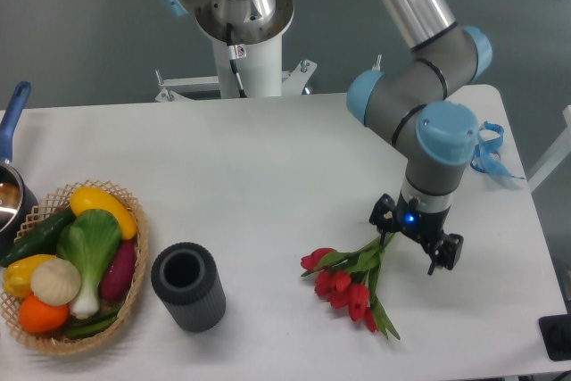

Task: Pick up the flowers from the table
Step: 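Lower the gripper around the tulip stems and close it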

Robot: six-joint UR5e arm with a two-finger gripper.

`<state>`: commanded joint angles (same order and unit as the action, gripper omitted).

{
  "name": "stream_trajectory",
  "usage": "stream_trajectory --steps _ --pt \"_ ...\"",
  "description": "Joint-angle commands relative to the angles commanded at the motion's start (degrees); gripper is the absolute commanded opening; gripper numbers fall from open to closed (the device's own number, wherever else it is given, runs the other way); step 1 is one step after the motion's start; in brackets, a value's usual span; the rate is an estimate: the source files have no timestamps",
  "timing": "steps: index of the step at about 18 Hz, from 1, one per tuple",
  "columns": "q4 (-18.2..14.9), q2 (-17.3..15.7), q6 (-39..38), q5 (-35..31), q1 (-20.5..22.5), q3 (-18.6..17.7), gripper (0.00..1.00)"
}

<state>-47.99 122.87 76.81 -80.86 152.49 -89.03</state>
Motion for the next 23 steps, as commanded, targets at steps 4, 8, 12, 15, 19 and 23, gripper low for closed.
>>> stream_trajectory --steps 4,8,12,15,19,23 --pt "0.18 0.09 0.18 0.00 0.00 -1.32 1.00" --pt "0.35 -0.61 0.35 0.00 -0.26 -4.48 1.00" --pt "0.97 -0.79 0.27 -0.09 -0.97 -5.89 1.00" --pt "1.14 -0.62 0.35 -0.09 -1.05 -5.89 0.98" --pt "1.41 -0.53 0.27 -0.09 -1.05 -5.63 0.64" --pt "1.32 -0.35 -0.17 -0.09 -1.05 -5.19 0.40"
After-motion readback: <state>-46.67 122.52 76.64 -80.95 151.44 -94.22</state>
